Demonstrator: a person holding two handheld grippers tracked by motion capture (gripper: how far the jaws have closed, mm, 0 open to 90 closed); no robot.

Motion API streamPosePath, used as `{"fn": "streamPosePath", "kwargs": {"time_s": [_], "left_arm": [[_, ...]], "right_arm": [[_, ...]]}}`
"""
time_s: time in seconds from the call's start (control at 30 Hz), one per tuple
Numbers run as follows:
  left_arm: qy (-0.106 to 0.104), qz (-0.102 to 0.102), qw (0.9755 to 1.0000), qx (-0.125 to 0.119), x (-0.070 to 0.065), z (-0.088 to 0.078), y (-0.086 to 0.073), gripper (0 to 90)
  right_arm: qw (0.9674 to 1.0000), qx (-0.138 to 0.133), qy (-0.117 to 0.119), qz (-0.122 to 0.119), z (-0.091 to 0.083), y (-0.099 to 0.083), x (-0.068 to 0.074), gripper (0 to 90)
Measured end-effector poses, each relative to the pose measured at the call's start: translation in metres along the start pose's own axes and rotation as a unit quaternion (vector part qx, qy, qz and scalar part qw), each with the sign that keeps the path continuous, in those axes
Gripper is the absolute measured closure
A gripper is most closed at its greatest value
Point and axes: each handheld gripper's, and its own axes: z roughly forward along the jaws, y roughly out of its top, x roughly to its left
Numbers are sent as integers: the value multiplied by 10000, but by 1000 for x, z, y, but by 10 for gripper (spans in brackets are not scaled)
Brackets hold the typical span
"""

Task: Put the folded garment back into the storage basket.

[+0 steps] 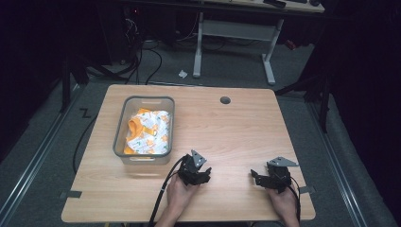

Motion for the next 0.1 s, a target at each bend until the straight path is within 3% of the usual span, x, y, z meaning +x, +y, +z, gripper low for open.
{"fn": "streamPosePath", "kwargs": {"time_s": [0.1], "left_arm": [[-8,2,10000,1,0,0,0,348]], "right_arm": [[10000,0,0,-1,0,0,0,228]]}}
